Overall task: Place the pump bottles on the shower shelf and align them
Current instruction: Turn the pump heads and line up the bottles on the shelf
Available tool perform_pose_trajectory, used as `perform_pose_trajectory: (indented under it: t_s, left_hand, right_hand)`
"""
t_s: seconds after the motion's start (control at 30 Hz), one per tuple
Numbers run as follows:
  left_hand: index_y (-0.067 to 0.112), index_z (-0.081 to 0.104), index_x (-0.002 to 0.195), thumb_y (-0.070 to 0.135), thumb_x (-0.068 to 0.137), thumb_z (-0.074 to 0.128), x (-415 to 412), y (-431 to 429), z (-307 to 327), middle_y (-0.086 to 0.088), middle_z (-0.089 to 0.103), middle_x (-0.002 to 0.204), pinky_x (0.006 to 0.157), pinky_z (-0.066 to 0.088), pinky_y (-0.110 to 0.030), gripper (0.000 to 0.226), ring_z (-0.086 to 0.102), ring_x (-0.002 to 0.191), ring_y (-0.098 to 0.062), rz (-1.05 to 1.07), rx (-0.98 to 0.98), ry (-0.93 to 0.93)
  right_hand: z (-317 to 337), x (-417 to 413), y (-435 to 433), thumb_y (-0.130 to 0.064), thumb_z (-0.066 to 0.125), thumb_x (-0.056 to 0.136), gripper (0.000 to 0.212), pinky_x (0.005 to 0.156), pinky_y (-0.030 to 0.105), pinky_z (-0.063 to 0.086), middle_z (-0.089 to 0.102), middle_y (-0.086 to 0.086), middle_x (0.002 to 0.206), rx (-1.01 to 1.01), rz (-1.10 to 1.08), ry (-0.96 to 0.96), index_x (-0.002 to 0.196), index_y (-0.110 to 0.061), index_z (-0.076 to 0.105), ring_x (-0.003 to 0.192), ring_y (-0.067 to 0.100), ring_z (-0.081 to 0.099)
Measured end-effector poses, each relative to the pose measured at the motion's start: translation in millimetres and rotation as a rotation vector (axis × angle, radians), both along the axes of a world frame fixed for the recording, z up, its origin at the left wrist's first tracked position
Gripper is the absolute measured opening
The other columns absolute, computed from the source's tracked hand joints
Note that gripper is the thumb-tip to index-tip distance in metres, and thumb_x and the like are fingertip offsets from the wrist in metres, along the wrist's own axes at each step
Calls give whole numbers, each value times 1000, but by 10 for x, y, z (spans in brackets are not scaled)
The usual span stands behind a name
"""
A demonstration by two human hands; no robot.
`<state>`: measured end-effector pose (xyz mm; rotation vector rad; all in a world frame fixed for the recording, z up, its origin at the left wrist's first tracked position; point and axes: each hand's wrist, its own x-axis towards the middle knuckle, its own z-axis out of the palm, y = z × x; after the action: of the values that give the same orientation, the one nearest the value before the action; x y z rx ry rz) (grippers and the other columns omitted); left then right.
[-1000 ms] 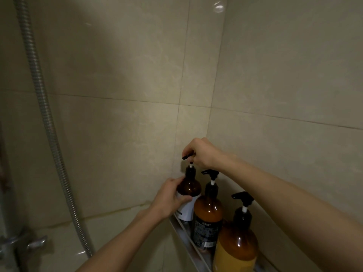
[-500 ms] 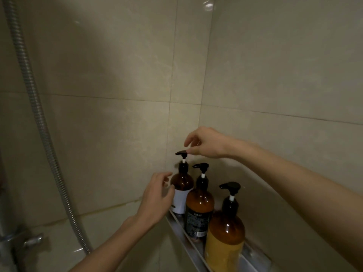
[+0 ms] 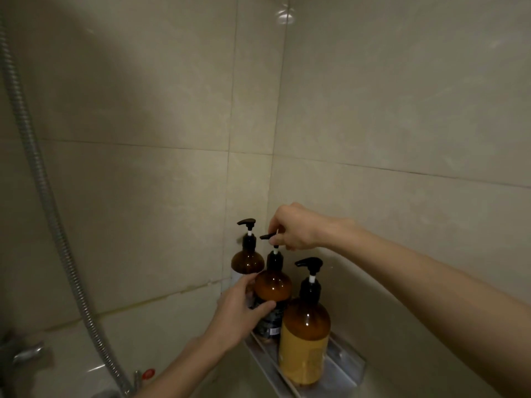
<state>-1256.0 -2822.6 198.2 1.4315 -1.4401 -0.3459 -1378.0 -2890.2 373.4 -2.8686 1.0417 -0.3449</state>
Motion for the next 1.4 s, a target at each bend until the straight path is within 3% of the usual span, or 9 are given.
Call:
perform_pose_trajectory:
  t_s: [0.17,0.33,0.47,0.53,0.63,0.8,0.9,1.1,1.4]
  left_hand:
    - [41,40,100,49,64,76,-125,52,0,17,63,90,75,52,-25,51,58,87,3,173,-41,-27]
    - [28,50,119,39,92,48,103,59,82,8,57,112,85,49,-28,29,55,105,-10,3,11,122]
    - [17,42,136,28,97,40,157,51,244,1,53,132,103,41,-33,40,49,121,-11,-155,105,66]
    - [16,39,138,25,93,50,129,39,258,2,53,131,100,42,-23,47,50,117,-4,-167,141,41]
    - [21,50,126,28,84,65,52,28,243,18,60,105,70,43,-1,46,55,86,18,-63,84,13]
    - [28,55,101,51,78,63,25,20,263,7,64,85,64,52,-24,33,62,77,-3,116,50,-34]
    - [29,59,99,36,92,48,114,-5,366,6,65,93,81,54,-36,14,62,87,-9,70,9,81]
    - [20,44,136,23,88,59,185,-34,374,3,54,133,106,39,-34,50,47,123,-9,-215,203,-17]
    - [31,44,131,52,68,71,86,-42,205,15,51,117,83,44,-16,73,51,102,2,-33,71,-120]
  right_hand:
    - [-38,-2,45,-16,61,88,26,54,12,38,58,-5,86,-38,24,-21,113,-10,63,63,-1,50]
    - [-49,-39,57,-8,60,88,27,56,8,37,53,-7,80,-47,63,-43,114,-9,64,61,-6,46]
    - [-44,-34,36,-10,61,87,26,53,9,41,50,-15,71,-23,47,-47,114,-11,64,62,-3,54]
    - [-56,-25,32,-13,62,88,25,51,9,41,49,-16,69,-19,34,-55,113,-11,65,61,-2,55]
    - [-69,-23,31,-17,62,88,21,50,10,37,48,-17,64,-45,20,-75,107,-10,67,57,-3,51]
    - [-60,-24,32,-14,62,88,22,52,11,38,47,-17,66,-34,19,-77,109,-11,66,58,-5,48]
    - [-73,-34,21,-13,62,88,24,54,9,37,48,-14,71,-33,29,-75,112,-11,65,61,-6,46]
    - [-87,-36,-5,-13,62,88,25,51,9,38,49,-14,70,-12,33,-86,112,-12,65,59,-5,49]
    - [-102,-49,-17,-12,62,87,25,56,10,39,47,-17,67,-31,46,-109,111,-11,66,59,-7,46]
